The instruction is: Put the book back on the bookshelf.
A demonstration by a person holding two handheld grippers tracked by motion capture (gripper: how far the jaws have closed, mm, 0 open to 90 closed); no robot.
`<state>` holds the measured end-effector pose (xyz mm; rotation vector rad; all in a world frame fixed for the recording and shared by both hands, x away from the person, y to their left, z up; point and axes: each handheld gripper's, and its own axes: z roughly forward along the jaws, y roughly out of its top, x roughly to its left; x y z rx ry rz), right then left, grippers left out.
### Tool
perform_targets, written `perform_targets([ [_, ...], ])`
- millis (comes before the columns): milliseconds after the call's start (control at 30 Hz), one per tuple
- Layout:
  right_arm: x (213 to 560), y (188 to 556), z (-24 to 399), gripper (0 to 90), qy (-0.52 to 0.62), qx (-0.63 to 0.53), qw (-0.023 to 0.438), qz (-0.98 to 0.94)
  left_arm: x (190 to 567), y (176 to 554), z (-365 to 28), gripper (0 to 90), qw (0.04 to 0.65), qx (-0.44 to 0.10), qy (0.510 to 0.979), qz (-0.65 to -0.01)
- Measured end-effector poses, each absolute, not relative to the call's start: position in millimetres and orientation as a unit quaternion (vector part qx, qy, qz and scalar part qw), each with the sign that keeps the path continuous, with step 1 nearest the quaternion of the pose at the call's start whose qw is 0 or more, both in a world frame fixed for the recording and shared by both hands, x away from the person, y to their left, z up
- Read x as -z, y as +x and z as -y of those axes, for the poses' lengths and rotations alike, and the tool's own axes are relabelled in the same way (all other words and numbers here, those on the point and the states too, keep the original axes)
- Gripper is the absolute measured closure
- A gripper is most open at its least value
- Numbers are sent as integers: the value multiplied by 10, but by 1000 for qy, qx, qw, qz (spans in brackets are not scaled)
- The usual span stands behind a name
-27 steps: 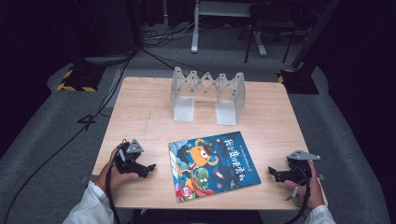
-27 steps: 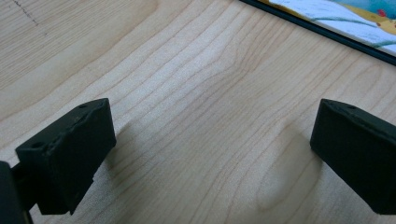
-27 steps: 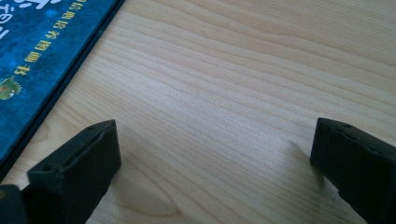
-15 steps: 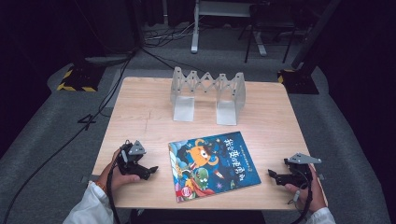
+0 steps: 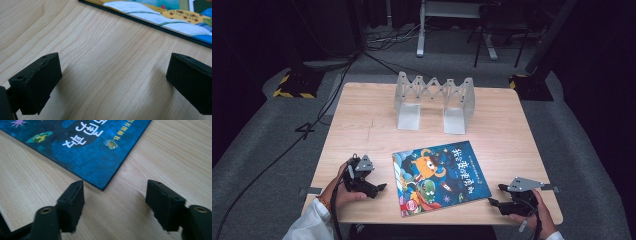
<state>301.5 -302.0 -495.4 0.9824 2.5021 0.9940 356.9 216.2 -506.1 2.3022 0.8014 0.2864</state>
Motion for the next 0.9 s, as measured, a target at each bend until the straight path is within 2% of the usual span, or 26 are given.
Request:
perform_targets([
  [500,4956,3108,2891,505,323,-356,131,-867,5056,3564,-1968,5,340,-92,898,-265],
  [900,4977,3360,2941,524,358,-361,155,-847,5062,3563,-1894,5,344,-90,899,-256],
])
